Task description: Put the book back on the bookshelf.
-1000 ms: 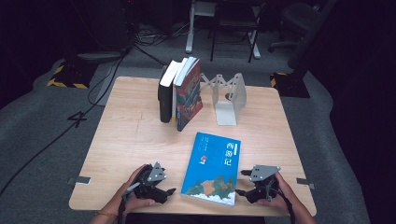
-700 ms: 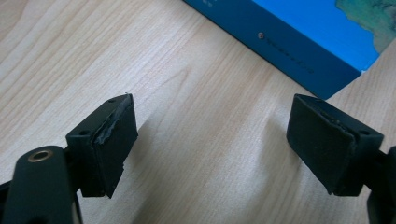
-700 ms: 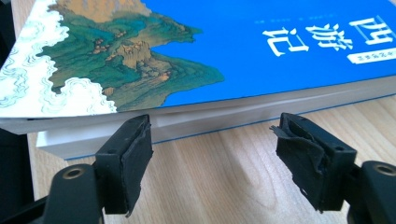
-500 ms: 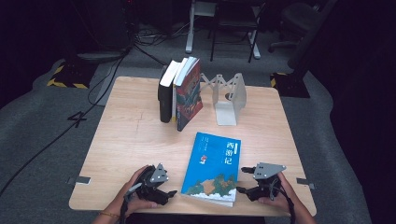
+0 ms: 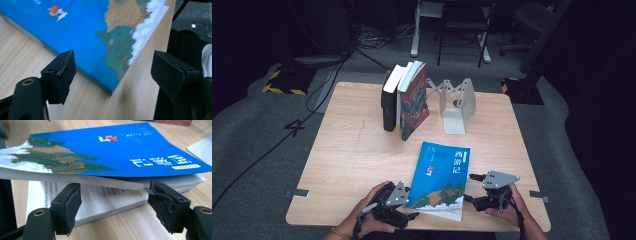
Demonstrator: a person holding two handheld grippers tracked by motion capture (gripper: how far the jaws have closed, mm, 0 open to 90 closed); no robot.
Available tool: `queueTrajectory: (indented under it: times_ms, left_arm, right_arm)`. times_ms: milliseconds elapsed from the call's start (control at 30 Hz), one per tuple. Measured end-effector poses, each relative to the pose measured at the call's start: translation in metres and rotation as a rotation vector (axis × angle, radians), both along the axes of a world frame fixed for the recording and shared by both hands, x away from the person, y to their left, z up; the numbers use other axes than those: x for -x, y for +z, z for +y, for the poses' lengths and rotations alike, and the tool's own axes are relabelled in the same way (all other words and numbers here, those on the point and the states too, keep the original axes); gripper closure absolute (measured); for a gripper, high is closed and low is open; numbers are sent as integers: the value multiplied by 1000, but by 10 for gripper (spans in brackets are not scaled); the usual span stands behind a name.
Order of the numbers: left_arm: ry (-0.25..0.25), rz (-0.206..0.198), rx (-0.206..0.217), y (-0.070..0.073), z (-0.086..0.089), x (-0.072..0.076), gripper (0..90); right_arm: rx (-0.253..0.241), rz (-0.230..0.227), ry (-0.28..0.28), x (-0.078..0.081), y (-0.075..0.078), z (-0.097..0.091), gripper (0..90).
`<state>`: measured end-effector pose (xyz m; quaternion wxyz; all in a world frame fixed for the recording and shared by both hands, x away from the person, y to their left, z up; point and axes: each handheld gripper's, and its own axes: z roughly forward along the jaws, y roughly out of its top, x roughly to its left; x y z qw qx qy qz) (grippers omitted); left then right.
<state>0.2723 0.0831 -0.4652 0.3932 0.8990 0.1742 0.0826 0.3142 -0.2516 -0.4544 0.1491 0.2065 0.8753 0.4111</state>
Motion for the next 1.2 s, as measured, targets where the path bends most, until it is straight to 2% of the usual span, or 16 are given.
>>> queueTrajectory:
  times_ms: [100, 133, 200, 400, 633, 667, 733, 800, 900, 933, 1000, 1033, 1133, 1200]
  left_arm:
    - [-21, 2, 4, 1, -9, 3, 213]
    - [-37, -6, -19, 1, -19, 5, 213]
    - [-39, -3, -33, 0, -29, 6, 215]
    - [-10, -5, -58, -5, -46, 3, 213]
    - [78, -34, -79, -6, -65, -3, 221]
    - [101, -59, -84, -6, -71, -3, 242]
    - [118, -71, -85, -5, -74, -3, 292]
    - [133, -79, -76, -2, -75, -5, 390]
    - [117, -79, -58, 0, -74, -7, 503]
    - [106, -86, -52, 1, -72, -7, 503]
    - [86, -114, -50, 3, -70, -5, 615]
    - [73, -146, -47, 5, -68, -4, 697]
    - [64, -162, -48, 6, -62, -6, 772]
    - [60, -156, -52, 7, -60, -7, 785]
  right_arm:
    - [-18, -1, -11, -1, 3, 2, 269]
    - [-22, -6, -14, -1, 4, 3, 269]
    - [-29, -9, -19, -1, 6, 4, 269]
    - [-47, -17, -30, -2, 9, 7, 270]
    - [-60, -23, -39, -4, 12, 11, 270]
    - [-61, -26, -43, -4, 13, 12, 270]
    - [-65, -29, -45, -5, 14, 13, 270]
    - [-66, -32, -44, -5, 14, 14, 270]
    - [-71, -31, -51, -5, 14, 13, 273]
    - [-71, -31, -51, -5, 14, 13, 273]
    - [-71, -31, -56, -6, 14, 13, 279]
    - [-78, -30, -59, -6, 14, 13, 283]
    - [-73, -33, -55, -7, 14, 13, 288]
    - [-69, -33, -50, -6, 13, 14, 291]
